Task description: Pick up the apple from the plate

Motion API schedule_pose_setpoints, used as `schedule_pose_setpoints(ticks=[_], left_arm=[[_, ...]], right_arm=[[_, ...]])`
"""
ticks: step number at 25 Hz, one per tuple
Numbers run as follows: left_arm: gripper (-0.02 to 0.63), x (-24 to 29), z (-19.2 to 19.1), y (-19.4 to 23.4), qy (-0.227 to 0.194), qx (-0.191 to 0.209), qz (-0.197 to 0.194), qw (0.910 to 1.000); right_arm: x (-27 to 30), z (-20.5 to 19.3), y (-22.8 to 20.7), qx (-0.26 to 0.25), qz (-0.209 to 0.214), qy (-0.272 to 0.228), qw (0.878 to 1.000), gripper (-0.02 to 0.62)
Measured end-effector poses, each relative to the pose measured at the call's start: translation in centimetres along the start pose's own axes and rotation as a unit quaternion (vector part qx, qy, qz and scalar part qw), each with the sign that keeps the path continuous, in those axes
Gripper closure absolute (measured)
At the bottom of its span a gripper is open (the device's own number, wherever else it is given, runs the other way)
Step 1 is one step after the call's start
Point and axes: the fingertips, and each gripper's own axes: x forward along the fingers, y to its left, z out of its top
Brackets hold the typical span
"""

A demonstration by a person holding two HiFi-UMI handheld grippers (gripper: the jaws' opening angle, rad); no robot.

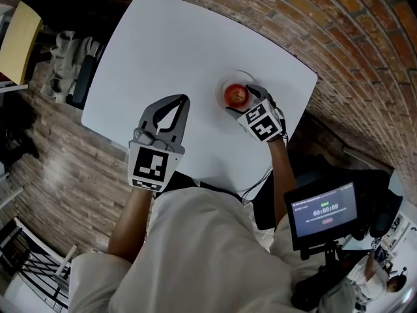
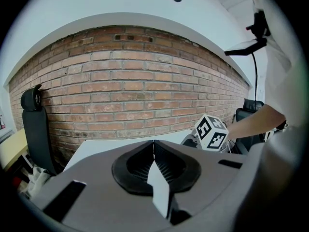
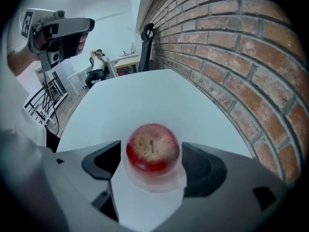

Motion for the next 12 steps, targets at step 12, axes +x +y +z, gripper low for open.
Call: schedule_pose_setpoints(ticks=[12], left_arm=[[0.6, -0.08, 0.22, 0.05, -0.005, 0.004, 0.002, 1.0]], right_arm=[[0.34, -0.41, -0.2, 0.009, -0.01, 0.005, 1.0, 0.221]])
